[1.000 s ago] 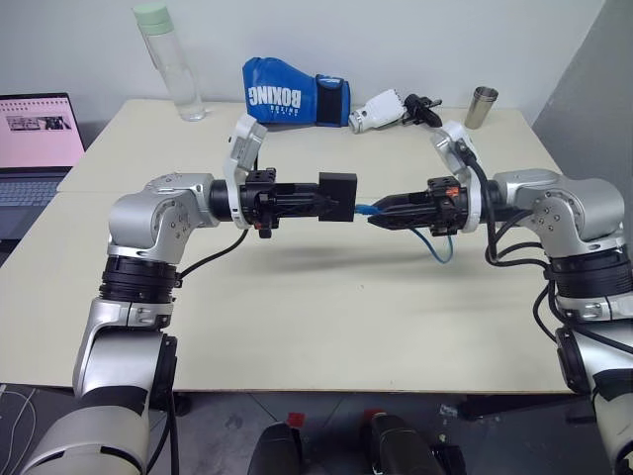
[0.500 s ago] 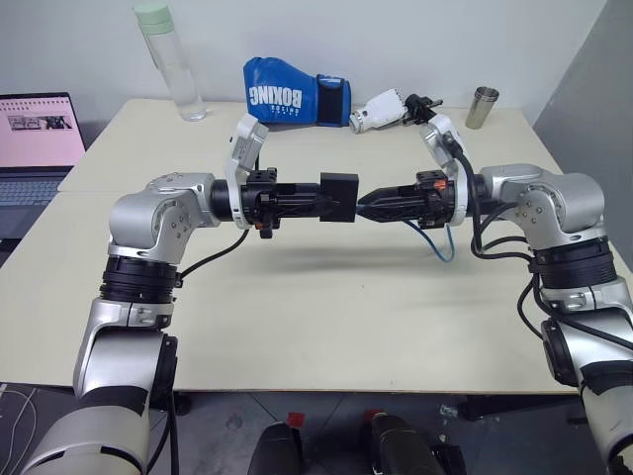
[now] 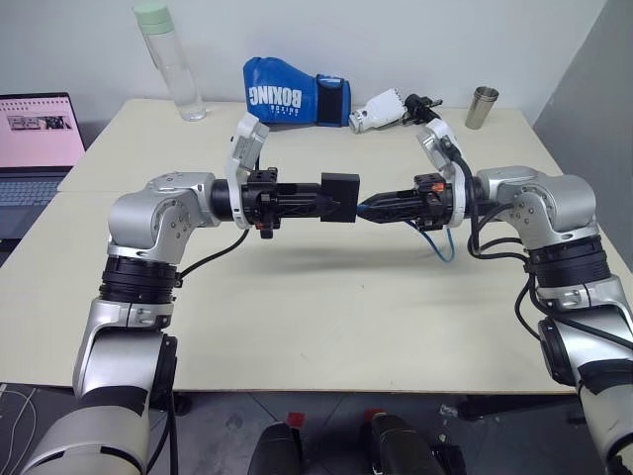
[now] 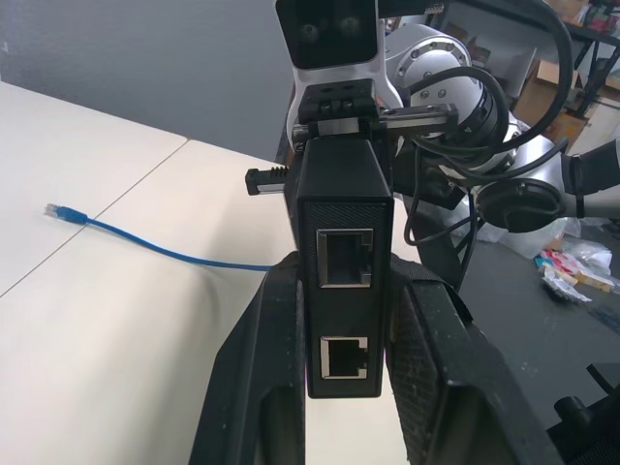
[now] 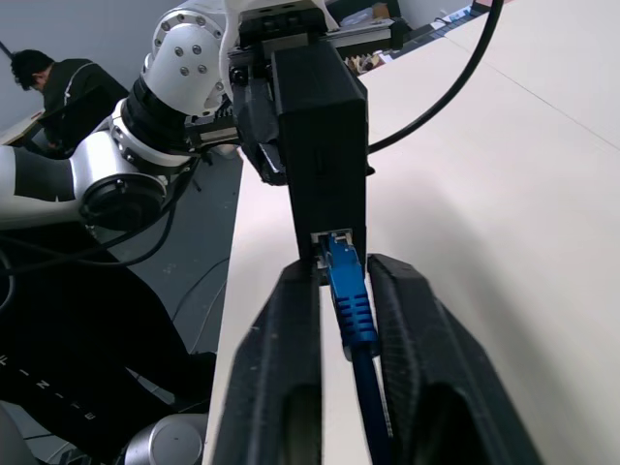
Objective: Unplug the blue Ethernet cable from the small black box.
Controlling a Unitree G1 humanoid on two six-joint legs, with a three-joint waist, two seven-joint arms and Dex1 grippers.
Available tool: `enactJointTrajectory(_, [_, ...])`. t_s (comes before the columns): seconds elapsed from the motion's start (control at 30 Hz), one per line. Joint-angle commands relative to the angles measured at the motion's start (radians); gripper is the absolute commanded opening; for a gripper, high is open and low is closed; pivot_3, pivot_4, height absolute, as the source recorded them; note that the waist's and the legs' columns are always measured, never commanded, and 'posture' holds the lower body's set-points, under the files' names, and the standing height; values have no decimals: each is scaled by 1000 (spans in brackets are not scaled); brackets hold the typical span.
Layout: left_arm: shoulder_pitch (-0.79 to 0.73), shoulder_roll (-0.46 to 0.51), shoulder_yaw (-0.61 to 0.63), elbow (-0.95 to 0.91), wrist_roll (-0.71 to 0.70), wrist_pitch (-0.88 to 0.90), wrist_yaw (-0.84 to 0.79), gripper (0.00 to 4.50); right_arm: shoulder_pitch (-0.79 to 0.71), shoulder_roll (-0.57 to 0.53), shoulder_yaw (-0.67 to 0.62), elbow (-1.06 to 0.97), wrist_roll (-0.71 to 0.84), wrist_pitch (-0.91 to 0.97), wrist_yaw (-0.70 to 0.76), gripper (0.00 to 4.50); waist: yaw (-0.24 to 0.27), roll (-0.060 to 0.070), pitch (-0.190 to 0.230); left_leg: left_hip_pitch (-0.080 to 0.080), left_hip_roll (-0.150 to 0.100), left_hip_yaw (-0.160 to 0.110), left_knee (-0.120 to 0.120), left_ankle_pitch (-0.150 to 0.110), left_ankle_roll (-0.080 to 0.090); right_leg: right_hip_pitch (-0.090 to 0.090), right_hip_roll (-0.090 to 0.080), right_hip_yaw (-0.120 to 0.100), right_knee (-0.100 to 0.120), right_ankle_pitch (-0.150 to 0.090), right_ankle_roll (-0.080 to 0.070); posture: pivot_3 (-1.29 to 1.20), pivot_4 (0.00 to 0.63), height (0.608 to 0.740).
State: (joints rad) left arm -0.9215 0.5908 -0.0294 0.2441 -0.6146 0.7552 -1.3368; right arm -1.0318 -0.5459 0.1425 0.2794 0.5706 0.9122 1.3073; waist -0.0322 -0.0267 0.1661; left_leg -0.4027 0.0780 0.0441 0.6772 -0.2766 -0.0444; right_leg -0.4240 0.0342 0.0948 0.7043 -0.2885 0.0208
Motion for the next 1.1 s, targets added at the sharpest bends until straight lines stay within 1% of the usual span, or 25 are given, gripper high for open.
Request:
enactJointTrajectory(0.03, [-13, 0, 23, -33, -19, -6, -10, 781, -31, -11, -21, -6, -5, -13, 1, 83, 0, 0, 0, 0, 0, 0, 0, 0, 0, 0, 0, 0, 0, 0, 0, 0, 150, 740])
enactJointTrajectory(0.33, [-14, 3, 18, -28, -15, -6, -17, 781, -29, -20, -29, -11, -6, -9, -7, 82, 0, 0, 0, 0, 0, 0, 0, 0, 0, 0, 0, 0, 0, 0, 0, 0, 150, 740])
enactJointTrajectory(0.4, [-9, 12, 21, -32, -14, -4, -17, 781, -22, -39, -43, -30, 8, 18, -11, 82, 0, 0, 0, 0, 0, 0, 0, 0, 0, 0, 0, 0, 0, 0, 0, 0, 150, 740])
enactJointTrajectory(0.57, [4, 49, 46, -22, -9, -6, -7, 781, 49, -162, -77, -81, 23, 65, 14, 82, 5, 0, 0, -1, 0, -1, 0, 0, 0, 0, 0, -2, -1, 0, 0, 0, 150, 740])
enactJointTrajectory(0.67, [12, 58, 47, -23, -10, -9, -8, 781, 71, -179, -80, -99, 30, 70, 2, 82, 2, 0, 0, -2, 0, -2, 0, 0, 0, 1, 0, -2, -3, 0, 0, 0, 150, 740])
enactJointTrajectory(0.8, [7, 58, 48, -12, -3, -14, -11, 781, 76, -174, -93, -97, 25, 65, -24, 82, -4, 1, 1, -1, 0, -2, 0, 0, 0, 0, 1, -2, -3, 0, 0, 0, 150, 740])
enactJointTrajectory(0.87, [2, 55, 48, -8, 0, -16, -9, 781, 84, -158, -101, -89, -6, 27, -79, 82, -4, 1, 1, -1, 0, -3, -1, 0, 0, 0, 1, -2, -3, 0, 0, 0, 150, 740])
enactJointTrajectory(0.93, [5, 52, 48, -10, 0, -17, -5, 781, 115, -136, -73, -78, -113, -90, -193, 82, -3, 1, 1, -2, 0, -3, -1, 0, 0, 0, 1, -2, -3, 0, 0, 0, 150, 740])
enactJointTrajectory(1.0, [12, 52, 51, -16, -1, -16, -2, 781, 150, -122, -49, -68, -202, -165, -294, 82, -2, 1, 1, -2, 0, -3, -1, 0, 0, 0, 1, -2, -3, 0, 0, 0, 150, 740])
enactJointTrajectory(1.1, [24, 54, 55, -28, -4, -10, 5, 781, 240, -117, -20, -108, -298, -270, -376, 82, 2, 1, 1, -3, 0, -3, 0, 0, 0, 0, 0, -2, -4, 0, 0, 0, 150, 740])
